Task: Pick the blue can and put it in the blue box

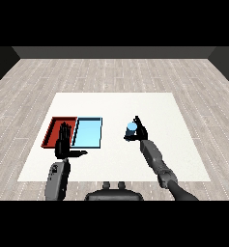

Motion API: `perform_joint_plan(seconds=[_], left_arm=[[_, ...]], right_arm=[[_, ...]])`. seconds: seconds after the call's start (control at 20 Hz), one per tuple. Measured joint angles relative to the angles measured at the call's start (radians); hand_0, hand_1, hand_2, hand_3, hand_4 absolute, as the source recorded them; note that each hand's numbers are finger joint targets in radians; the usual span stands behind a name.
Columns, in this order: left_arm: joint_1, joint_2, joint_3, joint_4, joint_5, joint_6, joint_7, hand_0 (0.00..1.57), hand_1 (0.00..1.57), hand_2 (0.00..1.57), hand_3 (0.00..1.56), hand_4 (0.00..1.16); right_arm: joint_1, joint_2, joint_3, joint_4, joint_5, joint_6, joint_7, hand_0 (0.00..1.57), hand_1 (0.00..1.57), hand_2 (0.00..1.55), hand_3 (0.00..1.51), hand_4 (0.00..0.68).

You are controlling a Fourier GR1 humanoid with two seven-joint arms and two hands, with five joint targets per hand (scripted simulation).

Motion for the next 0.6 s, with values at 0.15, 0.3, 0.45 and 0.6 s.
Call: perform_joint_plan(seconds=[0.15, 0.3, 0.45, 0.6], left_arm=[[0.003, -0.003, -0.005, -0.022, 0.004, 0.004, 0.017, 0.00, 0.00, 0.00, 0.00, 0.00], [0.005, -0.003, -0.006, -0.035, 0.006, 0.004, 0.023, 0.00, 0.00, 0.00, 0.00, 0.00], [0.027, -0.002, -0.007, -0.043, 0.011, -0.006, 0.016, 0.00, 0.00, 0.00, 0.00, 0.00], [0.027, -0.005, -0.005, -0.040, 0.011, -0.002, 0.014, 0.00, 0.00, 0.00, 0.00, 0.00]], right_arm=[[-0.032, 0.007, -0.001, 0.018, 0.005, -0.014, 0.013, 0.00, 0.00, 0.00, 0.00, 0.000], [-0.049, 0.008, -0.007, 0.047, 0.007, -0.009, 0.002, 0.00, 0.00, 0.00, 0.00, 0.000], [-0.061, 0.009, -0.012, 0.059, 0.005, -0.004, 0.009, 0.00, 0.00, 0.00, 0.00, 0.000], [-0.062, 0.010, -0.016, 0.041, 0.003, -0.032, 0.024, 0.00, 0.00, 0.38, 0.00, 0.000]])
